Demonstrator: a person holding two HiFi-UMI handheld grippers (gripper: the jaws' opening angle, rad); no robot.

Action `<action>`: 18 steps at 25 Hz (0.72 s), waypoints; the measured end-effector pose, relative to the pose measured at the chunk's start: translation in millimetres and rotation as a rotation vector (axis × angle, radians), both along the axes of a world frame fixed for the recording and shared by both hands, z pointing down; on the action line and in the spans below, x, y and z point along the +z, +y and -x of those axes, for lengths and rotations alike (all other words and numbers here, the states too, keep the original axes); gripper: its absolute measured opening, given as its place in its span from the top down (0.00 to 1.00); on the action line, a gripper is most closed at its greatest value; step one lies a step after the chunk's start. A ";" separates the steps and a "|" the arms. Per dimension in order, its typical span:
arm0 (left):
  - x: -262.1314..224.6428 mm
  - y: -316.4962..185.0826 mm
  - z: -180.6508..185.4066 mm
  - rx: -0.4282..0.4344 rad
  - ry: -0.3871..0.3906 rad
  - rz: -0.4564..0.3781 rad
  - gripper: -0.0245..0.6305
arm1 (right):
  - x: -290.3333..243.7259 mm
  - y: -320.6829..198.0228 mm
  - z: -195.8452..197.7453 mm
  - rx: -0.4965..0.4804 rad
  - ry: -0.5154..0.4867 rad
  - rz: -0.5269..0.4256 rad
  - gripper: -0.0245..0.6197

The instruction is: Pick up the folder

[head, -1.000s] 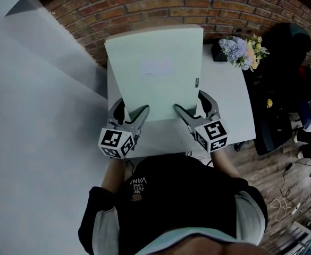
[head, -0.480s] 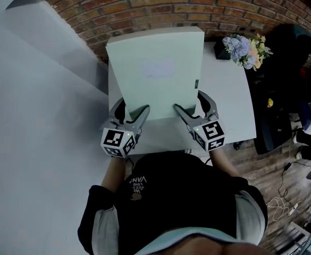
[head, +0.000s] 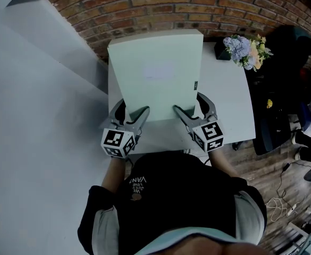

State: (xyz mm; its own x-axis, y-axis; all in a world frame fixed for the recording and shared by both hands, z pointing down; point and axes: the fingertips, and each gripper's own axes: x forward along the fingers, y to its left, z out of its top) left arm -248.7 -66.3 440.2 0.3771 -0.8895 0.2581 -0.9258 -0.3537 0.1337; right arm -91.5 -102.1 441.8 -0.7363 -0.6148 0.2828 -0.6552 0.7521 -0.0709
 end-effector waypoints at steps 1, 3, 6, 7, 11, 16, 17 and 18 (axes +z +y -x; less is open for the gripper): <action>0.4 0.2 0.2 -0.001 0.003 0.002 0.39 | -0.8 -0.2 0.6 -0.001 -0.002 -0.002 0.41; 0.8 0.5 0.8 -0.003 0.006 0.004 0.39 | -0.9 0.0 1.4 -0.002 -0.002 -0.001 0.41; 1.9 0.5 1.9 -0.005 0.008 0.007 0.39 | 0.2 0.1 2.3 -0.002 -0.001 0.003 0.41; 2.2 0.3 2.4 -0.005 0.008 0.008 0.39 | 0.5 -0.1 2.8 -0.001 0.000 0.004 0.41; 3.0 -0.4 3.1 -0.006 0.012 0.011 0.39 | 0.6 -1.1 3.5 0.000 0.005 0.003 0.41; 4.0 -2.2 3.5 -0.005 0.014 0.012 0.39 | 3.6 -1.6 3.0 0.003 0.009 0.016 0.41; 4.3 -2.4 3.4 -0.004 0.014 0.013 0.39 | 4.6 -1.4 2.8 0.003 0.011 0.020 0.41; 4.7 -2.6 3.4 -0.004 0.015 0.013 0.39 | 5.4 -1.3 2.6 0.004 0.012 0.023 0.41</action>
